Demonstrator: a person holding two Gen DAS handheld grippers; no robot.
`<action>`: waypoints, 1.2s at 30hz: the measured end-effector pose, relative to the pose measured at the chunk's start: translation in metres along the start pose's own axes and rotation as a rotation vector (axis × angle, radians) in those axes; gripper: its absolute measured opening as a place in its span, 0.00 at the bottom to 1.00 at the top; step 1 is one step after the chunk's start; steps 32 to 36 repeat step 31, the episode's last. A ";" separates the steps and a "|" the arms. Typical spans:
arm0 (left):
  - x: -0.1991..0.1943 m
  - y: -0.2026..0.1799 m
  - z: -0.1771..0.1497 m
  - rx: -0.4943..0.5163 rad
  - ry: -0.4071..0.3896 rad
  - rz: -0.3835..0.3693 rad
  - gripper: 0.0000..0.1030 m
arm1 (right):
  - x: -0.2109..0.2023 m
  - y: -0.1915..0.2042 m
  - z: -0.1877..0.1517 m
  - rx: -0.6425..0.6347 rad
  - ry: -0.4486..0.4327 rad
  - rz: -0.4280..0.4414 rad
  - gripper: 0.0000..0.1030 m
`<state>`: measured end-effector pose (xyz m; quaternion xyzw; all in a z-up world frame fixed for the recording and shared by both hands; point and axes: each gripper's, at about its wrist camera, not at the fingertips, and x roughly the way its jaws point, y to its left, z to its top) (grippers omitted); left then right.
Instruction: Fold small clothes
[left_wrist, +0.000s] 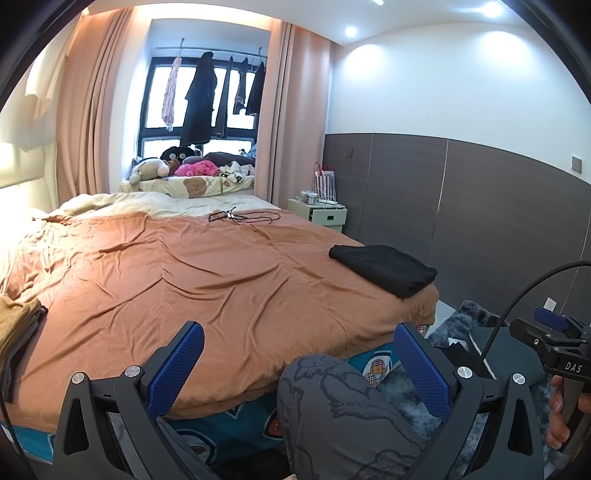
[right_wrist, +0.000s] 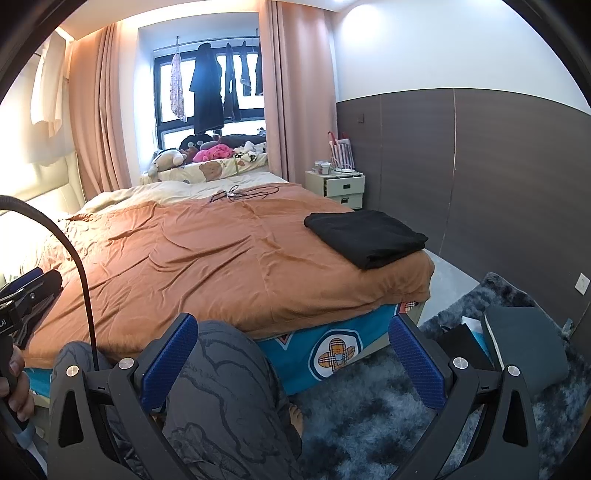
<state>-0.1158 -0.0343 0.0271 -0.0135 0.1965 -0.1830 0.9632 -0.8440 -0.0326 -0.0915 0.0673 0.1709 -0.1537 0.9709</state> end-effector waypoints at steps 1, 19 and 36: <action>0.000 0.000 0.000 0.001 0.000 0.000 1.00 | 0.000 0.000 0.000 0.001 -0.001 0.000 1.00; -0.010 -0.003 -0.003 -0.009 -0.006 0.013 1.00 | -0.005 -0.006 -0.002 0.009 -0.002 0.002 1.00; -0.015 -0.011 -0.006 0.016 -0.010 -0.005 1.00 | -0.009 -0.006 -0.002 0.006 -0.005 -0.003 1.00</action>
